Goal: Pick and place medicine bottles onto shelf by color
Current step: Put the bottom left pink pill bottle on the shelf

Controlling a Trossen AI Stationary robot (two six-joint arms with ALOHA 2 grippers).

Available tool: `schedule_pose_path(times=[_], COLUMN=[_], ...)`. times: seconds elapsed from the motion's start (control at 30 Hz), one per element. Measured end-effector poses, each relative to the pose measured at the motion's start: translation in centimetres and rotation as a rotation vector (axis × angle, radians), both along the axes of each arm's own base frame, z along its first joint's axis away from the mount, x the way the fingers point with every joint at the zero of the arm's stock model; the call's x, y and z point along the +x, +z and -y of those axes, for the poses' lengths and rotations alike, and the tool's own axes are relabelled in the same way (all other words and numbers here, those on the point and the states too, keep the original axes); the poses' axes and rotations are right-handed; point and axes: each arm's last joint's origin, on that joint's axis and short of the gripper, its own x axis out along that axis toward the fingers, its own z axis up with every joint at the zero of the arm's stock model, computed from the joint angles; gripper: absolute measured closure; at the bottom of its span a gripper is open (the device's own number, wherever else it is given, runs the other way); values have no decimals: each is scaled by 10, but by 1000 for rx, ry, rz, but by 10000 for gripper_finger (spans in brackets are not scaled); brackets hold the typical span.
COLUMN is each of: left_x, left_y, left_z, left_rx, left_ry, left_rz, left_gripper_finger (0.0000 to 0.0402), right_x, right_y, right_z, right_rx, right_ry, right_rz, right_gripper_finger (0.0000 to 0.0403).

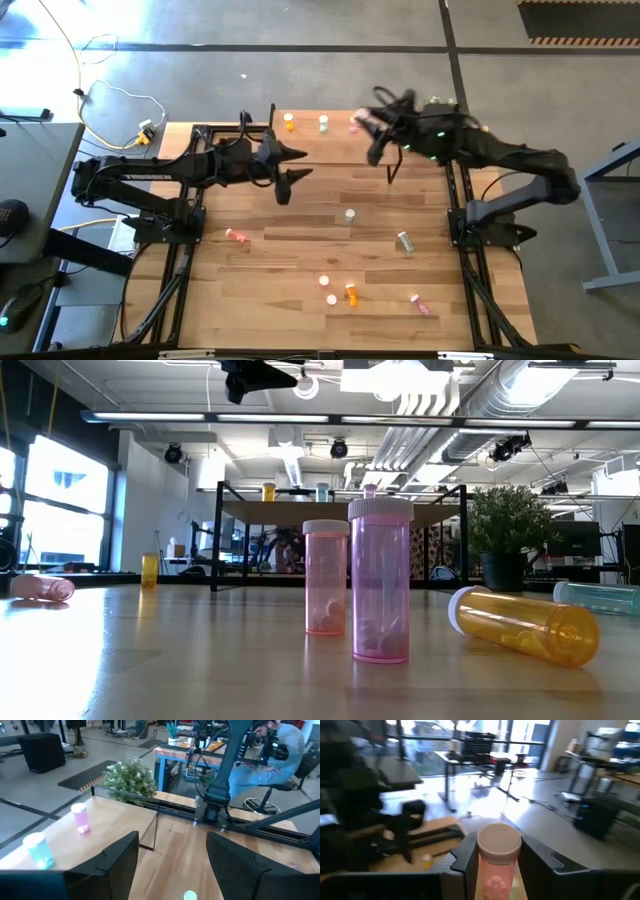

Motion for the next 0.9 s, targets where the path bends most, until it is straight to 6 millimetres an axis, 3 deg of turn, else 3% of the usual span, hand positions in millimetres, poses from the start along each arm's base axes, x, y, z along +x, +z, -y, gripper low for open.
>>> schedule_pose_path(times=[0.13,0.2,0.43,0.67,0.9], left_x=[-4,-4,-8,-10,-11], left_y=[2,3,3,3,2], left_z=[-5,-7,-17,-26,-28], left_rx=[2,3,3,19,23], left_ry=[21,33,72,102,127], left_rz=[9,11,11,3,0], left_gripper_finger=[181,181,180,179,179], right_x=[-34,-44,-57,-57,-62], right_y=[6,-3,-78,-150,-181], right_z=[12,20,44,67,87], right_rx=[20,40,131,162,113], right_ry=[-106,-154,-209,-220,-208], right_rz=[-23,-24,80,107,64], right_gripper_finger=[299,299,299,299,299])
